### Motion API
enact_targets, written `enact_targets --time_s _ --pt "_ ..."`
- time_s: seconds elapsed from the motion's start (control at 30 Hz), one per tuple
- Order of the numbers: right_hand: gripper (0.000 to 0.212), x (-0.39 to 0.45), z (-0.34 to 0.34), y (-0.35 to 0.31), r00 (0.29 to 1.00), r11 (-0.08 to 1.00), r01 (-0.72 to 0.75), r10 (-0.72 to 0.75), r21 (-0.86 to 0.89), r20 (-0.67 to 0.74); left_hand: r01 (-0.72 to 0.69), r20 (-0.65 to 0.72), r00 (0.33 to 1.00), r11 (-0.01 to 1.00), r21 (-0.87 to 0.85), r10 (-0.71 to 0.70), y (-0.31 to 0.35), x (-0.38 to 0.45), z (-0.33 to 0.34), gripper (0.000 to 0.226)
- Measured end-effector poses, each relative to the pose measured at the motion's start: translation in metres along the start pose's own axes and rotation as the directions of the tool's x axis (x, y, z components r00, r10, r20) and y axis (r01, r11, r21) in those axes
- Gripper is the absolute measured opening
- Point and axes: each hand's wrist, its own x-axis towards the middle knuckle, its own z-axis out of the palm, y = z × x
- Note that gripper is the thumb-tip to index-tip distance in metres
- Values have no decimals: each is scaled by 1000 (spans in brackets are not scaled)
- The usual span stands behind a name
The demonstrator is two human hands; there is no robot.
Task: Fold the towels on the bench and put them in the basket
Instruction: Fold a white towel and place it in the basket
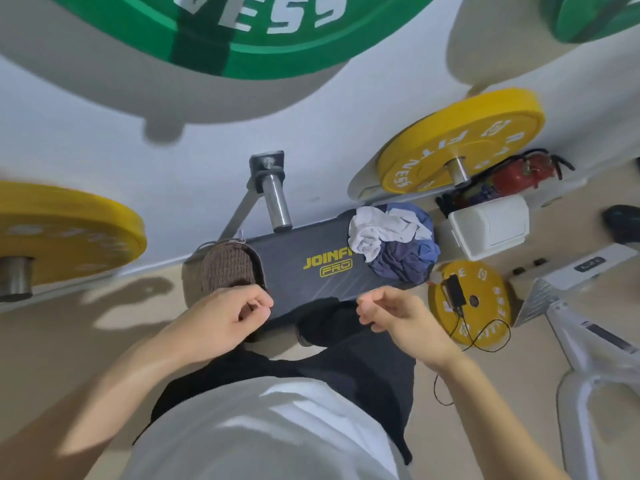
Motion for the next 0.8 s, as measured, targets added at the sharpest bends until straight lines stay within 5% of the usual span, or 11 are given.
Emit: enact_targets --time_s 0.27,0.37,0.53,0.7,0.8 --pt "18 190 -156 86 991 979 -93 108 -179 75 107 54 994 967 -232 -97 63 150 105 23" --pt "39 279 -203 138 991 946 -106 124 -307 40 227 46 974 926 -302 -224 66 244 170 14" --pt "9 405 -243 230 987 859 -154 153 -489 -42 350 63 934 870 -347 -351 37 398 277 13" --pt "56 500 -251 317 997 793 -81 54 -603 -64 351 -210 857 832 -430 -471 -38 524 366 14" --pt "58 527 -243 359 999 718 -4 -21 -697 -27 180 -426 791 832 -524 -439 -81 573 401 28"
